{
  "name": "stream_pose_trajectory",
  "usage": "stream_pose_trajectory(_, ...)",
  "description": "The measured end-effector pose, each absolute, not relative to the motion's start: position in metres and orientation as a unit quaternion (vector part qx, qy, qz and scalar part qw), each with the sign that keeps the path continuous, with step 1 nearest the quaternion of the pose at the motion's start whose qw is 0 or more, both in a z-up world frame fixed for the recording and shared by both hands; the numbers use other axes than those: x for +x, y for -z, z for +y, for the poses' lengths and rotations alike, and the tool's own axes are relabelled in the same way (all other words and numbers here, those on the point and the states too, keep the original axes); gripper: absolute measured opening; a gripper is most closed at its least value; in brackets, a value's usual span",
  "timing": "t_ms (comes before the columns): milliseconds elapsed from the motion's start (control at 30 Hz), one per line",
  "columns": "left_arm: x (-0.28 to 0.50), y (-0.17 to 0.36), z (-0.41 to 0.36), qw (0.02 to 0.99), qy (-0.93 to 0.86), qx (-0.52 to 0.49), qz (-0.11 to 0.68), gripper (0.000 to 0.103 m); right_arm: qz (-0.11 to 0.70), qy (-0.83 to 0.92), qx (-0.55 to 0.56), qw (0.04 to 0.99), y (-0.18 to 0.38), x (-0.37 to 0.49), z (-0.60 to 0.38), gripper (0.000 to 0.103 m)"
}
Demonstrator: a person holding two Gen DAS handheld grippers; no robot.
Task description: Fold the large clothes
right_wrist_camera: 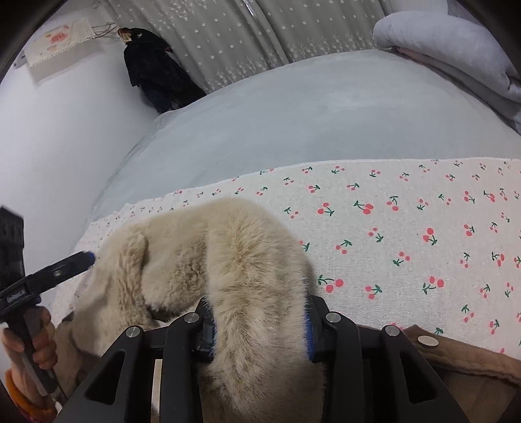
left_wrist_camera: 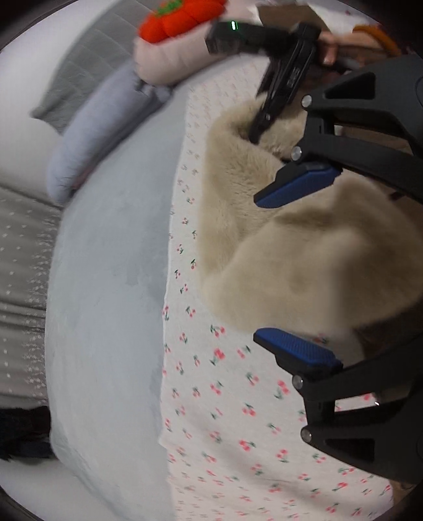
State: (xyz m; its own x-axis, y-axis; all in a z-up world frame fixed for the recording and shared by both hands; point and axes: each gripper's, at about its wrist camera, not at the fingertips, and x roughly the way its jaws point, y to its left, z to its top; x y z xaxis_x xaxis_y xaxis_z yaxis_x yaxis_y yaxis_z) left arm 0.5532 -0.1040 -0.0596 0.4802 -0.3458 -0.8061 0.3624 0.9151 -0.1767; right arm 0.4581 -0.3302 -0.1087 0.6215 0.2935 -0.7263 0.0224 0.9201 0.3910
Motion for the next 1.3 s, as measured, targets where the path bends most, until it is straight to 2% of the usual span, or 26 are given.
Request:
stream_pose_trajectory(67, 0.566, 0.074, -0.123, 0.861, 0.147, 0.055, 0.484, 0.077, 0.426, -0.076, 0.189, 0.882, 0.11, 0.457, -0.332, 0.039)
stream_pose_trajectory(100, 0.571, 0.08, -0.127, 0.859, 0.108, 0.071, 0.496, 0.073, 0.425, -0.077, 0.192, 0.881, 0.11, 0.457, -0.334, 0.039)
stream_pose_trajectory(167, 0.576, 0.093, -0.121, 0.843, 0.077, 0.054, 0.529, 0.052, 0.423, -0.077, 0.195, 0.881, 0.112, 0.456, -0.336, 0.039)
stream_pose_trajectory(200, 0.574, 0.095, -0.111, 0.837, 0.092, 0.011, 0.539, 0.035, 0.422, -0.076, 0.193, 0.882, 0.112, 0.456, -0.337, 0.039)
stream_pose_trajectory(233, 0.572, 0.093, -0.103, 0.838, 0.095, -0.008, 0.537, 0.028, 0.42, -0.073, 0.19, 0.884, 0.111, 0.455, -0.338, 0.037)
stream_pose_trajectory(333, 0.566, 0.077, -0.067, 0.859, 0.13, -0.102, 0.485, 0.024, 0.41, -0.065, 0.196, 0.889, 0.109, 0.453, -0.339, 0.036)
stream_pose_trajectory(400, 0.574, 0.088, -0.052, 0.881, 0.117, -0.115, 0.444, 0.022, 0.408, -0.061, 0.194, 0.89, 0.11, 0.453, -0.338, 0.036)
stream_pose_trajectory(467, 0.584, 0.111, -0.054, 0.887, 0.091, -0.077, 0.445, 0.027, 0.416, -0.049, 0.191, 0.888, 0.114, 0.458, -0.333, 0.037)
stream_pose_trajectory(500, 0.584, 0.119, -0.051, 0.888, 0.095, -0.09, 0.441, 0.034, 0.417, -0.045, 0.187, 0.888, 0.112, 0.458, -0.33, 0.037)
stream_pose_trajectory(533, 0.58, 0.118, -0.046, 0.893, 0.088, -0.104, 0.429, 0.044, 0.418, -0.04, 0.179, 0.89, 0.109, 0.458, -0.328, 0.039)
stream_pose_trajectory(600, 0.572, 0.111, -0.039, 0.897, 0.075, -0.111, 0.422, 0.054, 0.418, -0.037, 0.154, 0.895, 0.099, 0.451, -0.322, 0.042)
stream_pose_trajectory(733, 0.538, 0.083, -0.048, 0.911, 0.067, -0.038, 0.405, 0.069, 0.412, -0.026, 0.099, 0.905, 0.074, 0.424, -0.314, 0.054)
stream_pose_trajectory(833, 0.5, 0.058, -0.055, 0.915, 0.072, 0.006, 0.396, 0.072, 0.407, -0.022, 0.079, 0.91, 0.059, 0.399, -0.313, 0.064)
stream_pose_trajectory(933, 0.462, 0.039, -0.057, 0.918, 0.082, 0.018, 0.389, 0.081, 0.407, -0.016, 0.06, 0.911, 0.045, 0.368, -0.315, 0.065)
stream_pose_trajectory(1300, 0.346, 0.021, -0.045, 0.891, 0.109, 0.012, 0.44, 0.085, 0.401, 0.04, 0.072, 0.913, -0.018, 0.233, -0.385, 0.074)
